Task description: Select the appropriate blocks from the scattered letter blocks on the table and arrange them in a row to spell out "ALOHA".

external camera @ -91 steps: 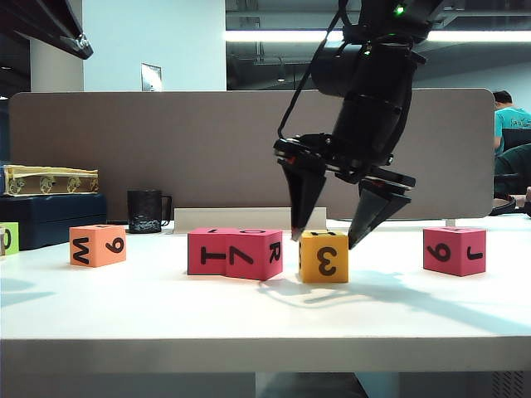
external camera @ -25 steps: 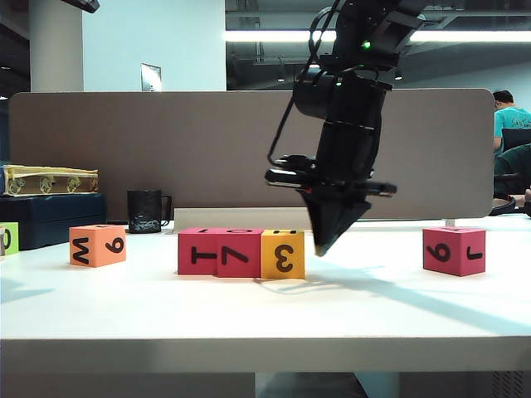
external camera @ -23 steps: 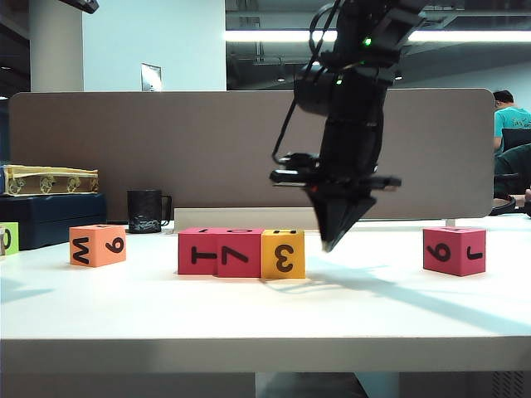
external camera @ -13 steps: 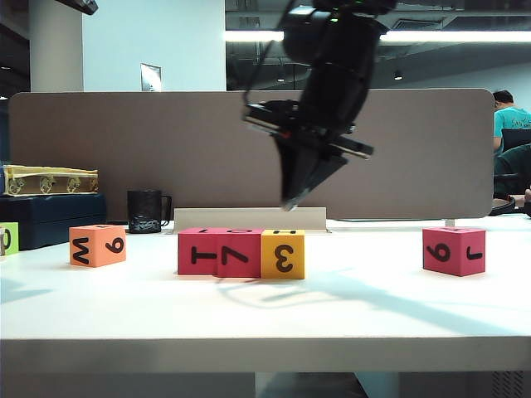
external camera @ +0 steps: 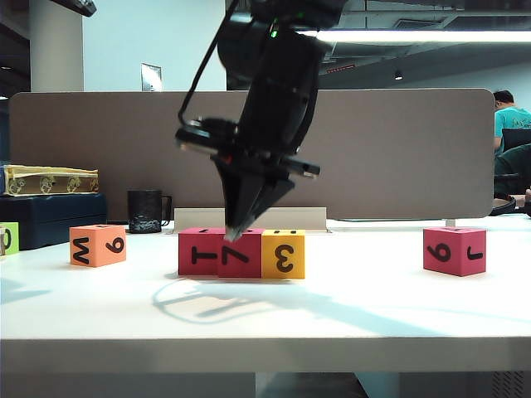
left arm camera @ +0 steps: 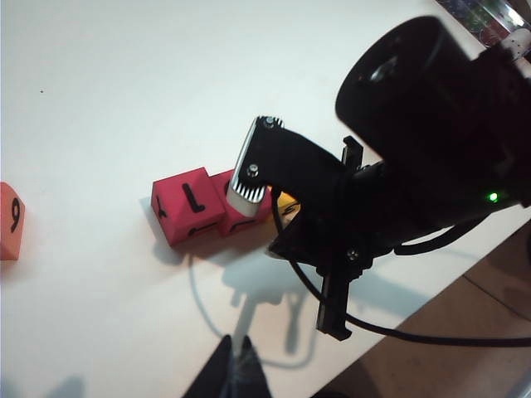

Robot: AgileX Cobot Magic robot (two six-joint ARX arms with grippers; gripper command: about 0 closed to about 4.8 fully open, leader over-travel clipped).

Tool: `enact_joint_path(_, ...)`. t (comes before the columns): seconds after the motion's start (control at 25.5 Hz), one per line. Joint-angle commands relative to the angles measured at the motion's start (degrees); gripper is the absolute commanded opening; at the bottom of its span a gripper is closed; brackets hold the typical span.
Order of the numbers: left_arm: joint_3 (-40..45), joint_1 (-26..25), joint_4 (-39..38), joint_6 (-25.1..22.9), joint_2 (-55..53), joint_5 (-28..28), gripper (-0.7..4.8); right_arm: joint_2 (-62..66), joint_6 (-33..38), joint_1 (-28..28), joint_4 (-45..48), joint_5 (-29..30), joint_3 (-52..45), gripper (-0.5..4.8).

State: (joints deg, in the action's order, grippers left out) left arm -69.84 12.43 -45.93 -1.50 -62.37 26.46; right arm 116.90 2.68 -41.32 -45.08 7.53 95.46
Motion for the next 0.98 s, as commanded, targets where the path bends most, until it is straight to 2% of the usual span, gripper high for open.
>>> enact_joint_path(0.04,-0.3,0.0,0.3,-0.2,0.2,0.1,-0.06,1.0,-0.1,-0.3,1.7,-1.1,0.2,-0.06)
enact_joint_path(0.43,-0.3,0.0,0.2,-0.2,0.2,0.1,-0.06,2.5,-0.1,0.1,7.5,-6.3,0.2,-0.06)
enact_joint_path(0.98,-0.3,0.0,0.2,-0.2,0.2,0.3,-0.06,3.8,-0.1,1.1,9.8,-8.0,0.2,-0.06)
